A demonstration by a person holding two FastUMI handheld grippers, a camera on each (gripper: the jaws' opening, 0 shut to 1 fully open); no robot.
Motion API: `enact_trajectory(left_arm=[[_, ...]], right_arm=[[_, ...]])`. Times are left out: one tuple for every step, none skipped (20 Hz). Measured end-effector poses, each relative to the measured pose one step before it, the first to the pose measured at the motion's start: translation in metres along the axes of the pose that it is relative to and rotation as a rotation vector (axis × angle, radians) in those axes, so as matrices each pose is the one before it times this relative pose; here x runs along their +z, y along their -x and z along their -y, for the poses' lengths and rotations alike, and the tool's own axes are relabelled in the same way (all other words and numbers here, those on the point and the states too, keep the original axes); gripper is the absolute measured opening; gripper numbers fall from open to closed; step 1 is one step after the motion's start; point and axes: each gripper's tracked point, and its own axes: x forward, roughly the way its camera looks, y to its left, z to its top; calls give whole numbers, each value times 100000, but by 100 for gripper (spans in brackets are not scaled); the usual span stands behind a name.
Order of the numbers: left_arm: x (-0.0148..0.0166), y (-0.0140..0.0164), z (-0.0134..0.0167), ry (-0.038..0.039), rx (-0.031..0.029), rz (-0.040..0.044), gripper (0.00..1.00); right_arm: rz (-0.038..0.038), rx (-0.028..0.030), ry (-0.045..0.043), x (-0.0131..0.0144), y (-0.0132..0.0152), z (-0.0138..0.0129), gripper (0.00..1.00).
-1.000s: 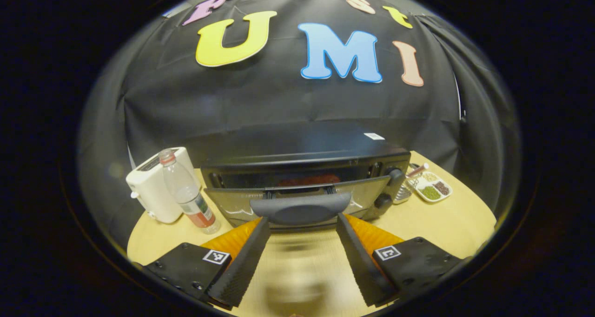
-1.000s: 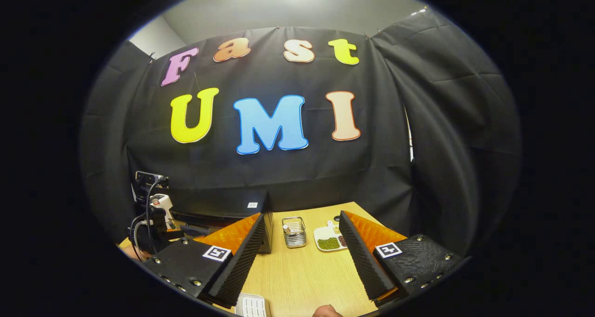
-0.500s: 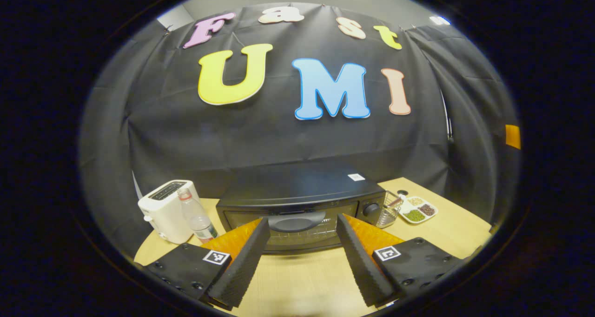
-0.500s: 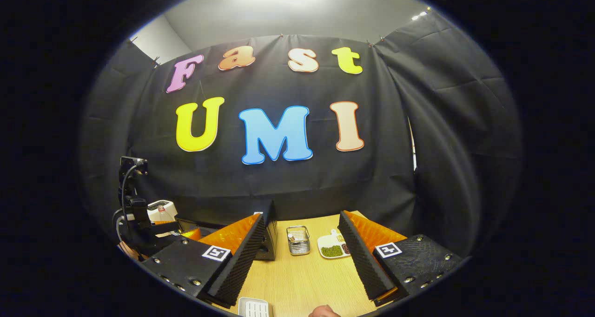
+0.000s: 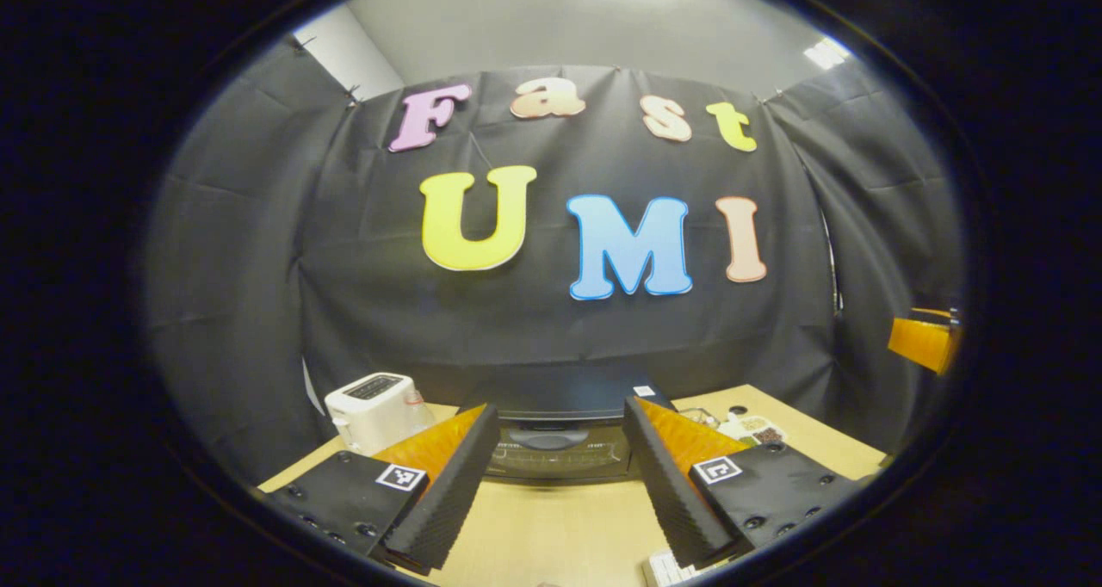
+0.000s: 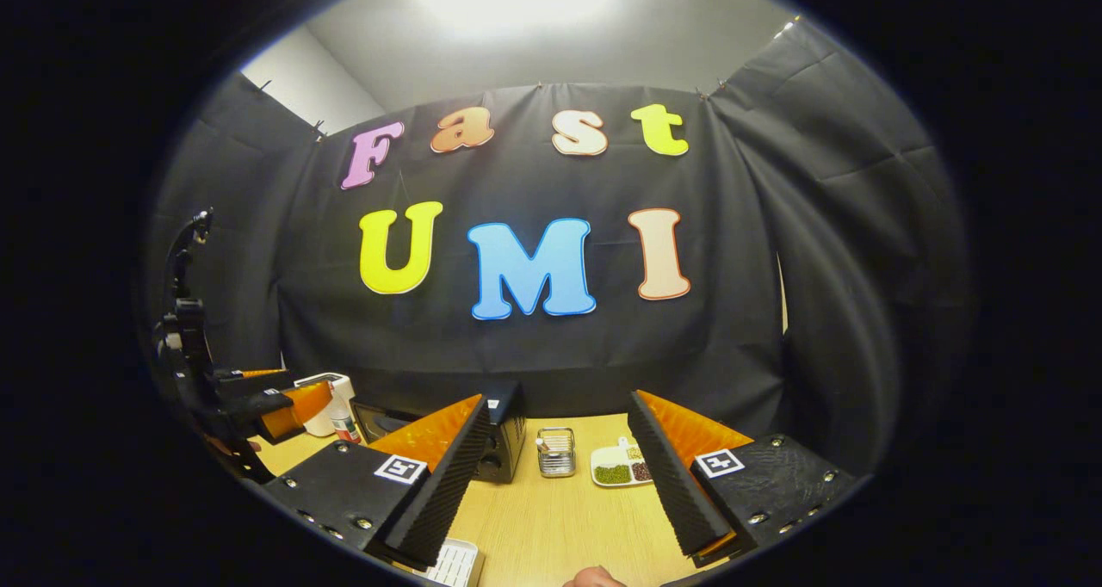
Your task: Open the electric oven with the left hand, put the food in, and close the electric oven.
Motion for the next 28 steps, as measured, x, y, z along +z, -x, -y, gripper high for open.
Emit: enact_trajectory(left_arm=[[622, 1022, -60, 418, 942, 1169, 95], [584, 922, -203, 194, 1153, 793, 100], [570, 1061, -360, -376, 973, 1148, 100], [585, 957, -452, -815, 1165, 716, 100], [352, 868, -462, -1039, 985, 1107, 98], [488, 864, -518, -1152, 628, 903, 95], [196, 859, -451, -1049, -79, 626, 93], [218, 700, -439, -667, 100, 199, 90], [11, 632, -615, -42, 131, 218, 95], [79, 371, -654, 750, 453, -114, 100], [-24, 531, -760, 1108, 653, -56, 100], [97, 367, -802, 880, 612, -53, 100], [168, 475, -777, 377, 698, 463, 100], [205, 407, -969, 23, 847, 583, 100], [64, 371, -931, -197, 715, 530, 100], [108, 267, -777, -140, 661, 378, 100], [192, 152, -580, 21, 344, 366, 100], [114, 200, -573, 121, 708, 240, 100], [195, 141, -384, 396, 272, 367, 100], [276, 153, -284, 426, 36, 813, 100], [197, 160, -132, 217, -74, 512, 100], [112, 92, -110, -68, -353, 256, 100], [85, 70, -122, -281, -134, 239, 100], [166, 90, -62, -370, -344, 206, 100], [-17, -25, 146, -188, -209, 279, 100], [80, 47, 14, -40, -312, 178, 100], [-8, 65, 73, -75, -175, 30, 100], [30, 20, 67, -43, -310, -3, 100]], right_arm=[[466, 799, 544, 158, 445, 257, 98], [256, 168, 905, 128, 394, 449, 98], [532, 263, 765, 183, 324, 246, 98], [865, 266, 721, 381, 299, 71, 98], [1273, -176, 506, 404, 254, 107, 98], [1106, -89, 437, 245, 153, -3, 98], [729, -191, 338, 200, 74, -177, 98], [661, -192, 242, 126, 47, -135, 98], [632, 285, 42, 172, 68, -323, 98], [312, -4, -89, 108, 99, -376, 98], [31, -185, -321, 150, 149, -379, 98], [326, 42, -441, 218, 258, -414, 98], [1347, -114, -350, 441, 315, -455, 98], [959, -584, 64, 350, 137, -296, 98], [524, -450, 329, 139, 188, -277, 98], [390, 114, 574, -39, 263, -363, 98], [326, 74, 615, 91, 180, -327, 98], [-84, -225, 528, -116, 102, -151, 98], [-861, -311, 98, -182, 137, -91, 98], [-576, -241, -431, -235, 186, -119, 98], [-3, -393, -724, 63, 157, -69, 98], [97, -323, -674, 103, 105, -36, 98], [239, -257, -224, 159, 115, -63, 98], [138, -529, 185, 23, 104, 95, 98], [140, -242, 428, 45, 69, 103, 98], [181, -289, 366, 71, 132, 80, 98], [131, -114, 241, 72, 59, 57, 98], [-18, -343, 107, 36, 107, 35, 98]])
